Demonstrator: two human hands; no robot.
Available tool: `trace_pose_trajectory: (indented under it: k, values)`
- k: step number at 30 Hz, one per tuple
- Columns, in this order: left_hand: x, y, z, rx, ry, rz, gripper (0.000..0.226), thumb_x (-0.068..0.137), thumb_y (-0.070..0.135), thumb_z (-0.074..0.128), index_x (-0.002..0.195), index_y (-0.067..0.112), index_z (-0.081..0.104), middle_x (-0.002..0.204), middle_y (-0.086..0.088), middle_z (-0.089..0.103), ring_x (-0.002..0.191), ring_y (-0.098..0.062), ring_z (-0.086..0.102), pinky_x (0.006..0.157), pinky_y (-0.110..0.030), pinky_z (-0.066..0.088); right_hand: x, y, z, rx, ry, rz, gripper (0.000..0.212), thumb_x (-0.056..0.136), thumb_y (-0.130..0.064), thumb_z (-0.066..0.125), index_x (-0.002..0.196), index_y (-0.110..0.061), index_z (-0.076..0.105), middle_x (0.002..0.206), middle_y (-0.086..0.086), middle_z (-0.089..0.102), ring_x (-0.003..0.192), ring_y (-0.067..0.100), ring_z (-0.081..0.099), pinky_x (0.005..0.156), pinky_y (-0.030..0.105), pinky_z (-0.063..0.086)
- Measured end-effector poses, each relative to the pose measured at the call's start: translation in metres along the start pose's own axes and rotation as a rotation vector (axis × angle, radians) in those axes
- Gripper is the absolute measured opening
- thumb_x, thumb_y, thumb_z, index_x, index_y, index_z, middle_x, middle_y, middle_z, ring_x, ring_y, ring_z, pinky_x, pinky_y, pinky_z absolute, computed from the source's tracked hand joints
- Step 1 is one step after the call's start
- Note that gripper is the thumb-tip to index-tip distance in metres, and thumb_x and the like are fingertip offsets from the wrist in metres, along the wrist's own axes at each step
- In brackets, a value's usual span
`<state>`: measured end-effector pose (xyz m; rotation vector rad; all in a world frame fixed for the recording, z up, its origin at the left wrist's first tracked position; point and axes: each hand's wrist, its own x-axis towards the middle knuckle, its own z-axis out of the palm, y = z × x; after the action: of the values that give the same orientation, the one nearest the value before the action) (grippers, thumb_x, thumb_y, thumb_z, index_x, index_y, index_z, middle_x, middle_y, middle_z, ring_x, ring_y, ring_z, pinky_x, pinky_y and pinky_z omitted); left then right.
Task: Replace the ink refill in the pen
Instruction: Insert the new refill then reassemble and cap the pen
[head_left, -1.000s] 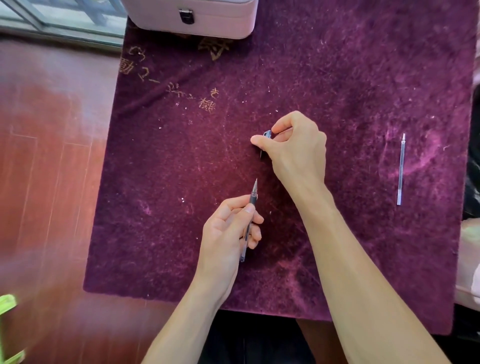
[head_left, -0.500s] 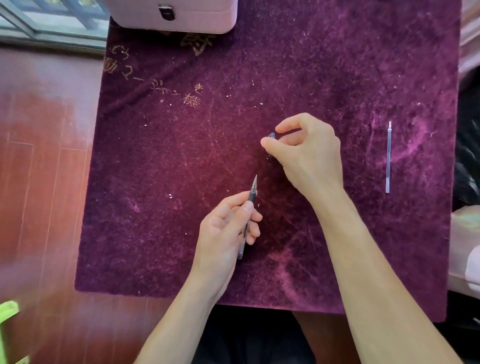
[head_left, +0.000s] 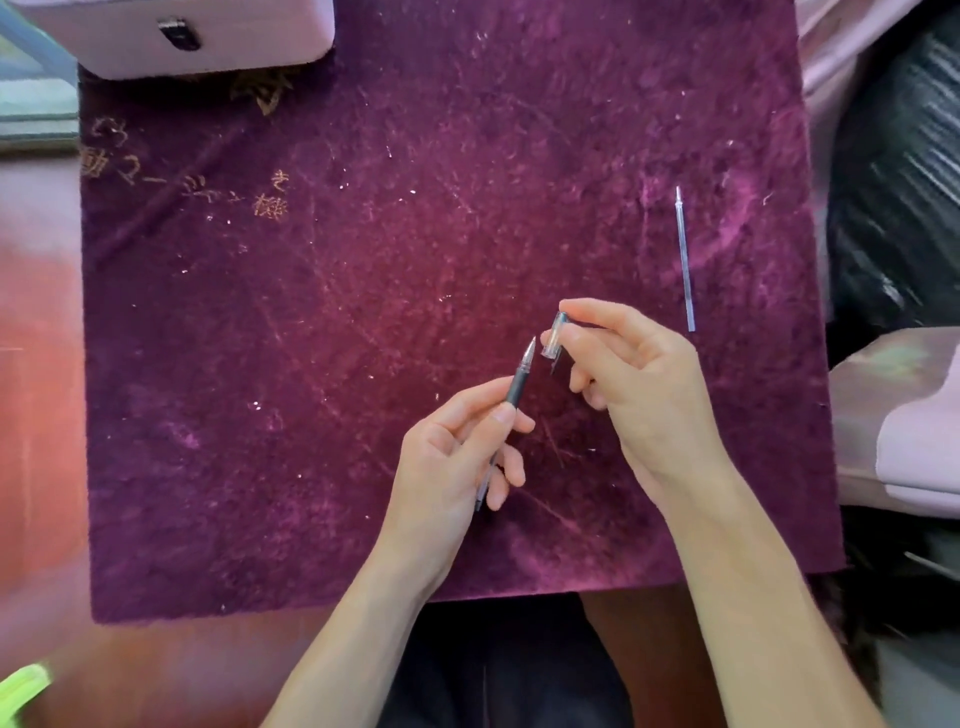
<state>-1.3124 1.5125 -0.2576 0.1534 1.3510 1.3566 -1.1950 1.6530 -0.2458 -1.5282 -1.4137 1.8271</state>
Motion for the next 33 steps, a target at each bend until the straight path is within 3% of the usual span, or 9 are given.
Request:
trace_pose_trajectory:
  k: [5,11,23,33]
  values:
    - [0.000,-0.007,0.010,0.064,-0.008,0.010,0.028,0.103,0.016,0.060,0.127,0.022,0.073,0.085,0.000,0.069,0.045,-0.005,0.045,0.041,-0.018,0.033,-0.009,0.009,-0.009,0.108,0.036,0.038,0.021,0.102,-0.019,0.071,0.118,-0.032,0.080,0.103,-0.003,0.084,0.073,0.000,0.067,0.062,0.015,0.051]
    - [-0.001,-0.009,0.011,0.104,-0.008,0.009,0.028,0.103,0.014,0.060,0.125,0.024,0.074,0.084,0.000,0.069,0.048,-0.006,0.042,0.043,-0.017,0.032,-0.014,0.013,-0.009,0.201,0.089,0.060,0.019,0.102,-0.025,0.073,0.119,-0.029,0.079,0.109,-0.002,0.084,0.095,0.011,0.080,0.076,0.026,0.052]
    - [-0.004,-0.012,0.002,0.113,-0.027,0.020,0.029,0.098,0.024,0.063,0.124,0.030,0.075,0.083,0.002,0.069,0.049,-0.003,0.044,0.045,-0.014,0.036,-0.016,0.006,0.000,0.224,0.049,0.041,0.021,0.102,-0.025,0.073,0.121,-0.030,0.079,0.108,-0.003,0.085,0.098,0.012,0.080,0.080,0.028,0.052]
    - [-0.003,-0.010,-0.003,0.089,-0.031,0.025,0.029,0.098,0.024,0.064,0.125,0.030,0.075,0.084,0.002,0.070,0.049,-0.003,0.045,0.044,-0.015,0.035,-0.015,0.005,0.005,0.149,0.012,-0.035,0.021,0.102,-0.023,0.073,0.120,-0.032,0.079,0.107,-0.004,0.085,0.097,0.013,0.080,0.072,0.018,0.055]
